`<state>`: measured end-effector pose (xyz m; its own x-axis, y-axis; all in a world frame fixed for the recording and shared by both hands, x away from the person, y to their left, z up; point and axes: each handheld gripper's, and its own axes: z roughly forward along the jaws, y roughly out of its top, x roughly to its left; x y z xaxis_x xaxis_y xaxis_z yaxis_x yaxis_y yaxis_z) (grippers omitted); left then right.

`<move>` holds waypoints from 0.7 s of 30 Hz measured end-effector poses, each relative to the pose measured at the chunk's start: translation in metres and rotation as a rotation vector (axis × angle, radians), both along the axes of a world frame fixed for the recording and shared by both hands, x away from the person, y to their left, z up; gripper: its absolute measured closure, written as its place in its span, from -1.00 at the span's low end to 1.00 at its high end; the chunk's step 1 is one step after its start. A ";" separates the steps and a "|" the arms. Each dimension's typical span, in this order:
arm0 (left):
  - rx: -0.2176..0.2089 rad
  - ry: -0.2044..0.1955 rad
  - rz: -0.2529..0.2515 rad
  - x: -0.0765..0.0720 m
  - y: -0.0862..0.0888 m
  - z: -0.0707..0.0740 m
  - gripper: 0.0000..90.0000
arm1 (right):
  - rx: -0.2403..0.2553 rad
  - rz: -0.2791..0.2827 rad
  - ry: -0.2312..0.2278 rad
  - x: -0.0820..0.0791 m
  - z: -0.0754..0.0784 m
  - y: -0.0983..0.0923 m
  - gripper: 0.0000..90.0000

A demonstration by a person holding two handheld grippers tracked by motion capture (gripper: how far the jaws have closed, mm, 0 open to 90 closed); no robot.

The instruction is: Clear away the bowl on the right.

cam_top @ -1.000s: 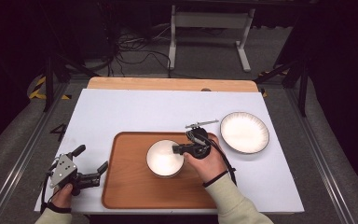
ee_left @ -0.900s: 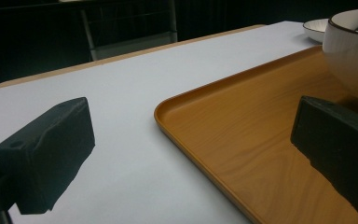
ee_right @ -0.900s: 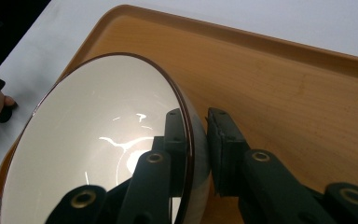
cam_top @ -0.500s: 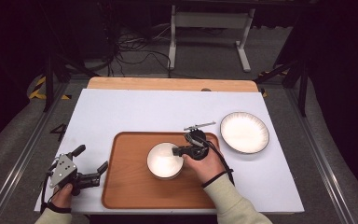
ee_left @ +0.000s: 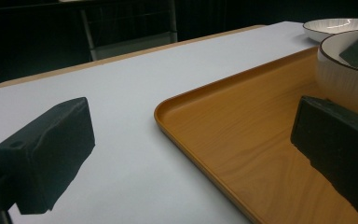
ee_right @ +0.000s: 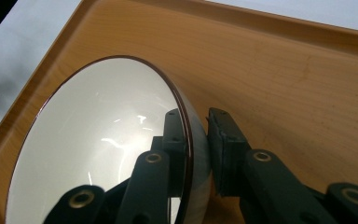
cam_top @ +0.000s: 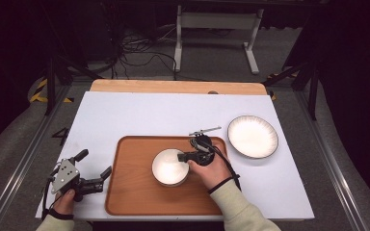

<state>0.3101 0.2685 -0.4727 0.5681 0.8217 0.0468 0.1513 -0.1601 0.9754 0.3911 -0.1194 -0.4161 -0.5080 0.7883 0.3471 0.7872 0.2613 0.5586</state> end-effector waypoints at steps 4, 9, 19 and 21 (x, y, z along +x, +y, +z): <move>0.000 0.000 0.000 0.000 0.000 0.000 -0.99 | -0.002 0.001 0.004 0.000 -0.001 -0.001 0.75; 0.000 0.000 0.000 0.000 0.000 0.000 -0.99 | -0.005 0.008 0.004 0.001 -0.001 -0.001 0.75; 0.000 0.000 0.000 0.000 0.000 0.000 -0.99 | -0.013 0.011 0.017 0.003 -0.005 -0.003 0.75; 0.000 0.000 0.000 0.000 0.000 0.000 -0.99 | -0.009 0.011 0.017 0.003 -0.005 -0.004 0.75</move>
